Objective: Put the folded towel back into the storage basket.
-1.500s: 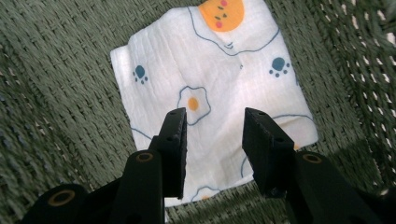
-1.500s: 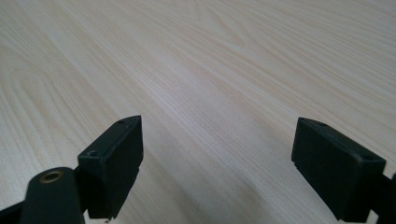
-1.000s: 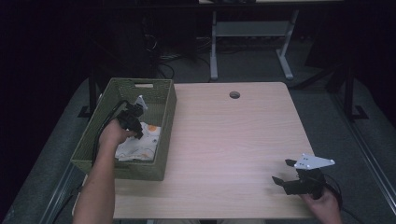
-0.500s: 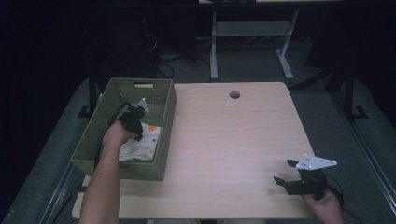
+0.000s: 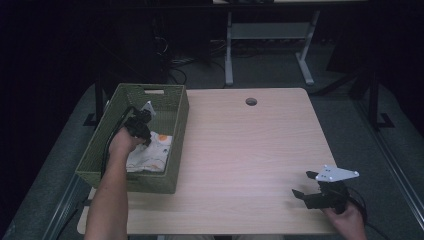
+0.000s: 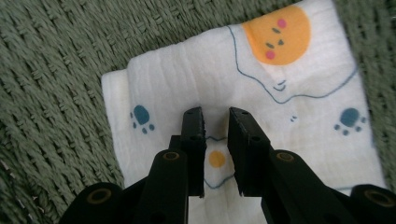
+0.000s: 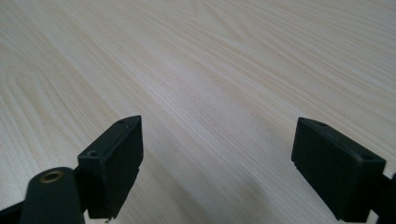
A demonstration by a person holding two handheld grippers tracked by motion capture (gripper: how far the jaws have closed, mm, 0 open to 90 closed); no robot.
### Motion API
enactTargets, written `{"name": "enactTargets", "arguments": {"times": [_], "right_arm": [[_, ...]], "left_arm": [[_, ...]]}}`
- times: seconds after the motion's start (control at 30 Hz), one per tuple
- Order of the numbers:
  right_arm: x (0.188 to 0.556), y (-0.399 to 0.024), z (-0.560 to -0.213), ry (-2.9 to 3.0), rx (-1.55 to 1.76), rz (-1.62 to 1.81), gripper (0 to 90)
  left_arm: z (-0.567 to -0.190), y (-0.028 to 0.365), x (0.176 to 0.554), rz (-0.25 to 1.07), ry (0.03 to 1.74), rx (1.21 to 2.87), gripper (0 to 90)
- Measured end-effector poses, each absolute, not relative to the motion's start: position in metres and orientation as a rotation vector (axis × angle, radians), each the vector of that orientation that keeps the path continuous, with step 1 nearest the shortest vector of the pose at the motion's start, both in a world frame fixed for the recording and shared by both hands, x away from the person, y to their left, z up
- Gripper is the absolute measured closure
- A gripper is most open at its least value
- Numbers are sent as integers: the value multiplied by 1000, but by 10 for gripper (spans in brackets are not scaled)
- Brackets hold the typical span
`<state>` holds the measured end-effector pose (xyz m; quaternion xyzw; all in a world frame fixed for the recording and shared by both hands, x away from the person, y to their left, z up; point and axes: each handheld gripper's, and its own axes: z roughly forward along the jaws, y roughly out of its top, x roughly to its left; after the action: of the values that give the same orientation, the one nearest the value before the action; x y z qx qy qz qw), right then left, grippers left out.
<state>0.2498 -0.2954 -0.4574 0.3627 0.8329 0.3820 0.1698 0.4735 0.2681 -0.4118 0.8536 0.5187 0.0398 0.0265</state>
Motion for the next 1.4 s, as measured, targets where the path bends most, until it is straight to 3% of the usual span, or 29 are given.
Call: {"name": "enactTargets", "arguments": {"times": [0.63,1.4], "right_arm": [[249,-292,-456,2370,1021,1079,164],[247,-294,-454,2363,1019,1079,164]], "left_arm": [[-368,265,446,185,1553,2509,693],[-313,232,415,296,1430,2497,626]]}}
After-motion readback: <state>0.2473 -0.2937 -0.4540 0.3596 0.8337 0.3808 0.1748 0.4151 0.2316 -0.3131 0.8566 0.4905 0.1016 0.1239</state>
